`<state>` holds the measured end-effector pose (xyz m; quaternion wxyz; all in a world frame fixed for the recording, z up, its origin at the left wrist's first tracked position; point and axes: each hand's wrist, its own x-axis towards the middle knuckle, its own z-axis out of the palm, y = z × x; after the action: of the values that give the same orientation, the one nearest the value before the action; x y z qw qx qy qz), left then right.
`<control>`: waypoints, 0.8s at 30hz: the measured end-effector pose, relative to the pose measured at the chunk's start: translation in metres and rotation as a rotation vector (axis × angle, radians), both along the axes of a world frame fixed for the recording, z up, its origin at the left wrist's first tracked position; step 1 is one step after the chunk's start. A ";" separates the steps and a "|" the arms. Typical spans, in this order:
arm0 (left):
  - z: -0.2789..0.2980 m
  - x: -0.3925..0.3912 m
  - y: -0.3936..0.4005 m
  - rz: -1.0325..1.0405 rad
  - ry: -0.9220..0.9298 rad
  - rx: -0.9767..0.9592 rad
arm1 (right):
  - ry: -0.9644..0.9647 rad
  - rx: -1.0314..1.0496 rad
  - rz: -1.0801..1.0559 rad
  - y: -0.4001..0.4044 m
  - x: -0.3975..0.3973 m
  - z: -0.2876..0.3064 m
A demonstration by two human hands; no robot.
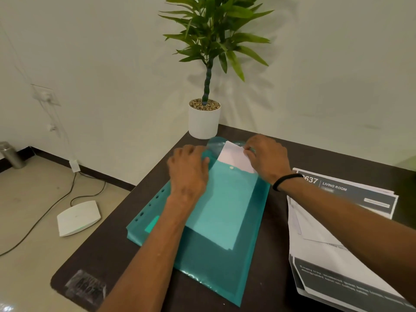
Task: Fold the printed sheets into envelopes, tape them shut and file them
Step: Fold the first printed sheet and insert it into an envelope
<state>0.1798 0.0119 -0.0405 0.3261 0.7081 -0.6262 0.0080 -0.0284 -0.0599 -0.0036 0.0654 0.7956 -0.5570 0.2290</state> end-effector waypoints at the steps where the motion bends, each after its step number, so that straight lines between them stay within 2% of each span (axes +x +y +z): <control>1: -0.003 -0.008 -0.001 -0.088 0.005 -0.015 | -0.016 -0.005 0.009 0.001 0.002 -0.002; 5: -0.020 -0.017 -0.008 -0.253 -0.027 0.012 | -0.028 0.032 0.026 0.006 0.011 -0.009; 12: -0.022 -0.016 -0.007 -0.275 -0.027 0.047 | -0.105 -0.018 0.002 0.003 0.013 0.002; 19: -0.024 -0.013 -0.007 -0.282 0.013 0.070 | -0.228 -0.047 -0.128 -0.026 -0.002 0.045; 24: -0.026 -0.012 -0.011 -0.277 -0.041 0.096 | -0.332 -0.142 -0.143 -0.029 -0.035 0.080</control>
<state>0.1674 0.0006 -0.0668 0.2770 0.6294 -0.7241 -0.0527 -0.0630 -0.0891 0.0769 0.0448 0.6986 -0.5978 0.3905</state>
